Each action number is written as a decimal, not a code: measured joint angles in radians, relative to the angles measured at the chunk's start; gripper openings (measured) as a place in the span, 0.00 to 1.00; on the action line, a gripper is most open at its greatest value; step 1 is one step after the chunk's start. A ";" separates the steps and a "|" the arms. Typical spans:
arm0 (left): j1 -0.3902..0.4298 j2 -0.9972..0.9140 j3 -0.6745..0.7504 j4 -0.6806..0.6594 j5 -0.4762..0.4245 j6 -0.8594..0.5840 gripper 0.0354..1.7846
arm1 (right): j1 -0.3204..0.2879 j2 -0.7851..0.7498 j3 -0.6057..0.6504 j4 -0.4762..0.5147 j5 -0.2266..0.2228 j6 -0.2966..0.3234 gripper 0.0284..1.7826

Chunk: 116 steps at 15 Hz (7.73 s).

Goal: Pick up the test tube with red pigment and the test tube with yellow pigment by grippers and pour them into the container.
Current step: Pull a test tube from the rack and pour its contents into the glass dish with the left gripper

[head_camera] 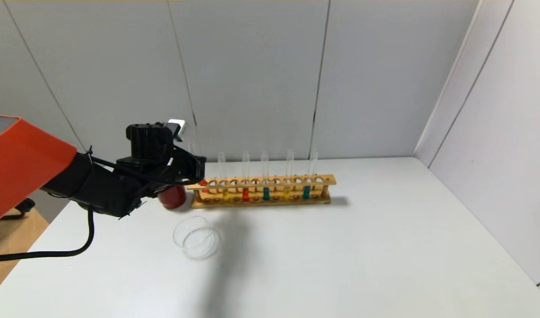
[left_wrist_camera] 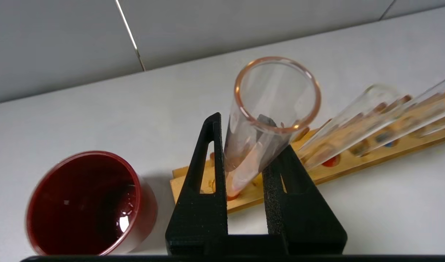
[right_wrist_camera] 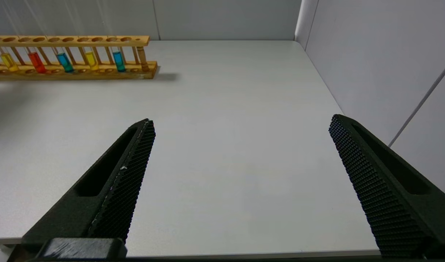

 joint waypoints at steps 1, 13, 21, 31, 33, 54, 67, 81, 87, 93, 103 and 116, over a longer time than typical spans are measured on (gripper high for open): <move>0.001 -0.020 -0.014 0.024 0.017 0.001 0.17 | 0.000 0.000 0.000 0.000 0.000 0.000 0.98; 0.104 -0.278 -0.161 0.547 0.032 0.282 0.17 | 0.000 0.000 0.000 0.000 -0.001 0.000 0.98; 0.144 -0.471 -0.093 0.588 -0.108 0.309 0.17 | 0.000 0.000 0.000 0.000 0.000 0.000 0.98; 0.148 -0.637 0.115 0.563 -0.191 0.326 0.17 | 0.001 0.000 0.000 0.000 0.000 0.000 0.98; 0.149 -0.650 0.125 0.524 -0.247 0.399 0.17 | 0.001 0.000 0.000 0.000 0.000 0.000 0.98; 0.347 -0.527 -0.037 0.894 -0.599 1.262 0.17 | 0.000 0.000 0.000 0.000 0.000 0.000 0.98; 0.331 -0.426 -0.020 0.756 -0.597 1.428 0.17 | 0.001 0.000 0.000 0.000 0.000 0.000 0.98; 0.332 -0.375 -0.020 0.672 -0.584 1.521 0.17 | 0.000 0.000 0.000 0.000 0.000 0.000 0.98; 0.332 -0.364 -0.029 0.664 -0.579 1.571 0.17 | 0.000 0.000 0.000 0.000 0.000 0.000 0.98; 0.332 -0.363 -0.023 0.664 -0.587 1.600 0.17 | 0.000 0.000 0.000 0.000 0.000 0.000 0.98; 0.332 -0.360 -0.026 0.663 -0.594 1.632 0.17 | 0.000 0.000 0.000 0.000 0.000 0.000 0.98; 0.310 -0.335 -0.024 0.662 -0.582 1.695 0.17 | 0.001 0.000 0.000 0.000 0.000 0.000 0.98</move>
